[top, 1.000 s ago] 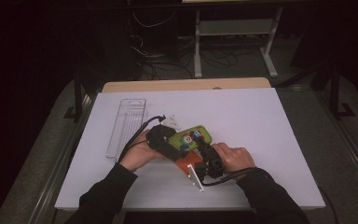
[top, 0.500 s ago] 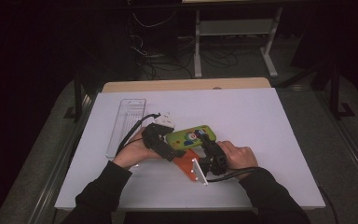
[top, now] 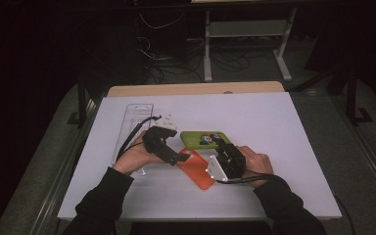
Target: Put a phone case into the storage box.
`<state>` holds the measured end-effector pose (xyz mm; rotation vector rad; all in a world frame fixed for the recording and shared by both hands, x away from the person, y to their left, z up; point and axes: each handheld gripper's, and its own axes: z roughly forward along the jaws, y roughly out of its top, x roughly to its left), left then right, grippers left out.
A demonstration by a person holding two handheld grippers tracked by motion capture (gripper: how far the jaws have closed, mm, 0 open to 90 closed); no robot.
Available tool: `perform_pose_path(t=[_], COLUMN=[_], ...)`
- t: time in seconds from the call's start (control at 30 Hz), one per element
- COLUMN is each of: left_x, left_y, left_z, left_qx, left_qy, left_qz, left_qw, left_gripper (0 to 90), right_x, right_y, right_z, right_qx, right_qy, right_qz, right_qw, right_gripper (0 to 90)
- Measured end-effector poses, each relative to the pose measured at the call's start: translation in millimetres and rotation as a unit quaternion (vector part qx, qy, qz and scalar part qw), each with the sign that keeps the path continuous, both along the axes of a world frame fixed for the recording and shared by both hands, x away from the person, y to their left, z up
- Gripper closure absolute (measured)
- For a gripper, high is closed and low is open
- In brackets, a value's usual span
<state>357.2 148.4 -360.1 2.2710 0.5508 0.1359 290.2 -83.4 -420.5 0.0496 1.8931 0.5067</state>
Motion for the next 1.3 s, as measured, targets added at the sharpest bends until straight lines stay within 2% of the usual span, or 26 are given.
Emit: perform_pose_path(t=[0.07, 0.1, 0.3, 0.37, 0.4, 0.43, 0.47, 0.6, 0.7, 0.73, 0.77, 0.83, 0.87, 0.97, 1.0, 1.03, 1.07, 1.1, 1.17, 1.2, 1.23, 1.3], left_x=[1.4, 0.7, 1.6, 1.8, 0.5, 2.0, 1.5, 3.4, 3.5, 3.4, 3.0, 3.0, 3.0, 2.1, 1.6, 2.1, 2.2, 1.5, 1.9, 2.5, 2.6, 1.7], left_y=[1.8, 0.9, 3.0, 2.8, 1.2, 2.1, 1.5, 2.7, 2.8, 2.8, 2.6, 2.5, 2.4, 1.9, 1.5, 1.5, 1.5, 1.3, 1.4, 1.7, 1.6, 0.5], left_z=[0.6, -0.4, 0.2, -0.5, -1.7, -1.2, -1.9, -1.1, -1.2, -1.2, -1.3, -1.4, -1.3, -1.3, -1.5, -1.5, -1.4, -1.6, -1.6, -1.5, -1.5, -2.2], left_qx=[0.012, 0.004, 0.014, 0.013, 0.002, 0.011, 0.009, 0.025, 0.027, 0.026, 0.024, 0.023, 0.024, 0.026, 0.024, 0.025, 0.026, 0.024, 0.024, 0.025, 0.024, 0.014], left_qy=[-0.004, -0.002, -0.003, -0.002, 0.004, -0.004, 0.000, -0.009, -0.014, -0.015, -0.013, -0.014, -0.013, -0.010, -0.006, -0.010, -0.011, -0.006, -0.007, -0.010, -0.009, -0.005], left_qz=[-0.006, 0.002, 0.005, 0.007, 0.018, 0.009, 0.013, 0.003, 0.005, 0.006, 0.010, 0.009, 0.009, 0.011, 0.014, 0.012, 0.011, 0.015, 0.015, 0.014, 0.014, 0.024], left_qw=[0.9999, 1.0000, 0.9999, 0.9999, 0.9998, 0.9999, 0.9999, 0.9996, 0.9995, 0.9995, 0.9996, 0.9996, 0.9996, 0.9995, 0.9996, 0.9996, 0.9995, 0.9996, 0.9996, 0.9995, 0.9996, 0.9996], left_gripper=[0.0, 0.0, 0.0, 0.0, 0.0, 0.0, 0.0, 0.0, 0.0, 0.0, 0.0, 0.0, 0.0, 0.0, 0.0, 0.0, 0.0, 0.0, 0.0, 0.0, 0.0, 0.0], right_x=[-0.2, 0.9, 4.9, 4.3, 4.9, 5.0, 6.0, 8.7, 11.8, 12.5, 12.8, 15.4, 15.9, 19.0, 19.3, 20.8, 21.7, 22.0, 24.1, 25.4, 26.4, 29.0], right_y=[-0.8, -1.9, -5.7, -6.4, -6.9, -6.4, -7.5, -10.7, -13.7, -14.4, -14.6, -17.1, -17.6, -20.7, -21.6, -23.3, -24.4, -25.5, -28.3, -30.1, -31.8, -35.9], right_z=[0.9, 1.6, 5.3, 6.7, 7.6, 7.3, 8.3, 11.3, 13.3, 13.9, 14.1, 15.5, 16.1, 18.0, 18.9, 19.6, 20.2, 21.1, 22.0, 22.4, 22.8, 23.3], right_qx=[0.021, 0.021, 0.059, 0.088, 0.101, 0.123, 0.129, 0.158, 0.175, 0.184, 0.199, 0.214, 0.228, 0.260, 0.272, 0.277, 0.288, 0.302, 0.323, 0.331, 0.340, 0.355], right_qy=[0.022, 0.022, 0.061, 0.086, 0.097, 0.107, 0.112, 0.139, 0.155, 0.164, 0.177, 0.194, 0.203, 0.225, 0.236, 0.240, 0.248, 0.261, 0.276, 0.283, 0.293, 0.306], right_qz=[-0.013, -0.012, -0.017, -0.027, -0.028, -0.032, -0.032, -0.037, -0.039, -0.042, -0.045, -0.046, -0.048, -0.048, -0.051, -0.048, -0.050, -0.053, -0.053, -0.053, -0.054, -0.055], right_qw=[0.9994, 0.9995, 0.9962, 0.9921, 0.9897, 0.9860, 0.9847, 0.9770, 0.9716, 0.9683, 0.9629, 0.9564, 0.9510, 0.9380, 0.9317, 0.9293, 0.9236, 0.9154, 0.9035, 0.8987, 0.8921, 0.8820], right_gripper=[75.6, 75.6, 75.6, 75.6, 75.6, 75.6, 75.6, 75.6, 75.6, 75.6, 75.6, 75.7, 75.6, 75.7, 75.6, 75.6, 75.6, 75.6, 75.6, 75.7, 75.6, 75.6])
